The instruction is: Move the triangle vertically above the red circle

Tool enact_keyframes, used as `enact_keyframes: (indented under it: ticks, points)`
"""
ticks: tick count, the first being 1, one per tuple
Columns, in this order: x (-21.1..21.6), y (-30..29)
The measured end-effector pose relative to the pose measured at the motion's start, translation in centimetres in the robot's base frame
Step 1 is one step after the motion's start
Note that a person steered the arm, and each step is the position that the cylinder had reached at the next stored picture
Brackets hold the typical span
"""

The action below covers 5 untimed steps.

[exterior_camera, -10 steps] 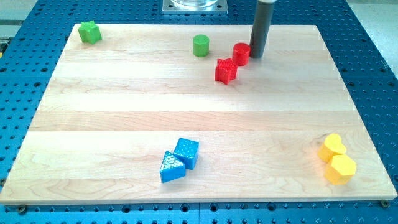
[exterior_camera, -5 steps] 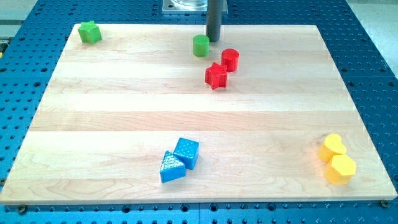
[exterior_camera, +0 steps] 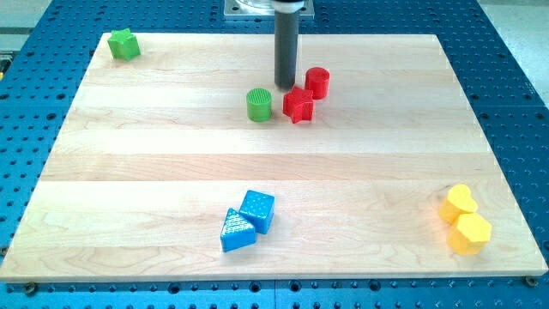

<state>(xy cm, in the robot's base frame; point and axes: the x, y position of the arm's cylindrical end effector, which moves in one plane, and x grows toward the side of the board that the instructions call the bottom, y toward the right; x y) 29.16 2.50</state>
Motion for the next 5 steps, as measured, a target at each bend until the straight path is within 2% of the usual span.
enact_keyframes:
  ticks: [1, 2, 3, 4, 5]
  points:
    - [-1.5, 6.4]
    - [4.2, 6.2]
    - [11.7, 1.5]
    - [12.5, 9.9]
    - [26.0, 11.1]
